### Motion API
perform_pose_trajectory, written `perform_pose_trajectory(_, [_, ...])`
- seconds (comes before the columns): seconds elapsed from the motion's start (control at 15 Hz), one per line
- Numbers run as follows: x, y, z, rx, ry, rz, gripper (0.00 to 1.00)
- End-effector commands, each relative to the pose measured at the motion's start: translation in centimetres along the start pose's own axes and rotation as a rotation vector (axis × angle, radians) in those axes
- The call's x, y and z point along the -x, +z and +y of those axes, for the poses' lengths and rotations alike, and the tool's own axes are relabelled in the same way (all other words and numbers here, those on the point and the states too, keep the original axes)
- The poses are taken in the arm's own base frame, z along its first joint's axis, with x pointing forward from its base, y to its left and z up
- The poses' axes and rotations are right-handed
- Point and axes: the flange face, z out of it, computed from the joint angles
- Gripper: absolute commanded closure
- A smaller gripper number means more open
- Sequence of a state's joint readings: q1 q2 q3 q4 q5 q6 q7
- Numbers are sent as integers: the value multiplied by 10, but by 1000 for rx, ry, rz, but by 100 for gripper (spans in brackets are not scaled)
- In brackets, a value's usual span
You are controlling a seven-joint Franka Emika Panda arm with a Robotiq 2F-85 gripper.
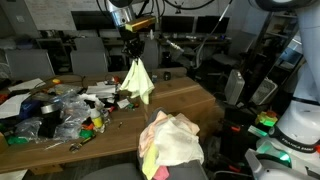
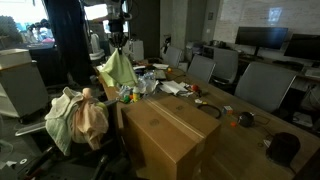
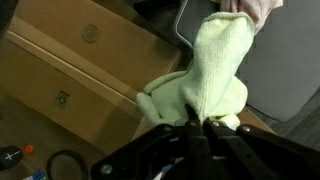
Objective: Pick up all the clothes from the table and put them on the chair.
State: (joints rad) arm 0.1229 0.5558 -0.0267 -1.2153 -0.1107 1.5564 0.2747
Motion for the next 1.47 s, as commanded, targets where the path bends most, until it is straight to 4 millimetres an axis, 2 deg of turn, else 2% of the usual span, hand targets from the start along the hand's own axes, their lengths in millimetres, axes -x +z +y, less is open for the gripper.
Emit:
perform_pose_trajectory(0.0, [52,-14,-4,18,-75,19,99])
perform_pose_trajectory(0.4, [131,-18,-12,32,-185,6,99])
perform_pose_trajectory(0.8, [217,-5,-8,83,-327,0,99])
perform_pose_trajectory(0.93, [236,-6,-12,62,-411,28,99])
perform_pose_trajectory(1.2, [249,-12,-27,22,-465,143,99])
perform_pose_trajectory(1.4, [254,-7,-41,10,-511,196,99])
